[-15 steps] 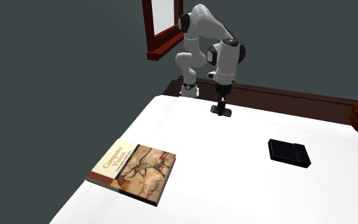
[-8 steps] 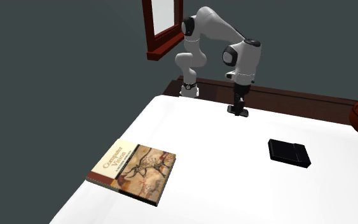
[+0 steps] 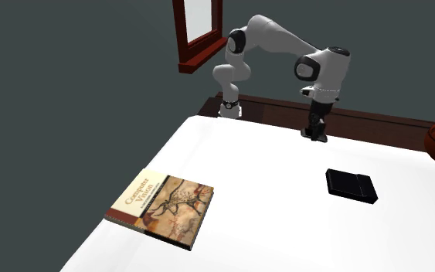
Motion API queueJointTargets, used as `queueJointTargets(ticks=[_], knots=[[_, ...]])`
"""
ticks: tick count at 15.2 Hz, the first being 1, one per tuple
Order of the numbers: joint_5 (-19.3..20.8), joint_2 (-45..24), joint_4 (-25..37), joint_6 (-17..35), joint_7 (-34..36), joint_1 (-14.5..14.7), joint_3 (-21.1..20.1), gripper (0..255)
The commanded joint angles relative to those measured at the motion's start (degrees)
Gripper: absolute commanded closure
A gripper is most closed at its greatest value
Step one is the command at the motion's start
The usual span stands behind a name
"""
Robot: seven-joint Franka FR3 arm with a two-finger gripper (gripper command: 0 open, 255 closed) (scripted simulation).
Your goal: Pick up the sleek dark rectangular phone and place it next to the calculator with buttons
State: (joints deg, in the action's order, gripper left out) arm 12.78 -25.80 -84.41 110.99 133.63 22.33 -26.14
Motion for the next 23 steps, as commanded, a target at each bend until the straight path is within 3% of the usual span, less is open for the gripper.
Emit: queueJointTargets(ticks=[1,7,23], knots=[[1.3,-2.7,3.6,-1.3,2.6,2.8,-0.1,255],[5.1,-13.6,21.1,-8.3,8.2,12.4,0.4,255],[6.3,-15.4,11.6,2.7,9.7,11.2,1.3,255]])
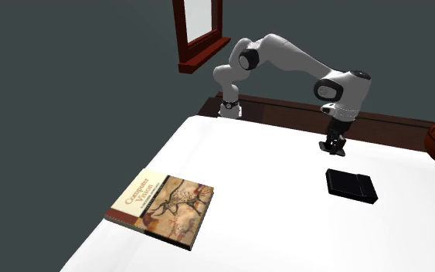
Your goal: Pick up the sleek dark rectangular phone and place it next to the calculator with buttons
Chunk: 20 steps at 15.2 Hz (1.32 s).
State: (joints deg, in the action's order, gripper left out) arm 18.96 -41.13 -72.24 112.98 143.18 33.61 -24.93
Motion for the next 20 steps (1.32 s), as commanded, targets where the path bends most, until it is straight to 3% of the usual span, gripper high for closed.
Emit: queueJointTargets(ticks=[1,10,11,16,20], knots=[[0.2,-0.4,-1.0,1.3,0.2,-0.1,0.1,255],[0.4,-0.8,-1.7,2.5,0.4,-0.1,0.3,255],[0.4,-0.8,-1.7,2.5,0.4,-0.1,0.3,0],[0.4,-0.8,-1.7,2.5,0.4,-0.1,0.3,0],[-0.7,1.8,1.3,-3.0,-0.3,-0.1,-0.5,0]])
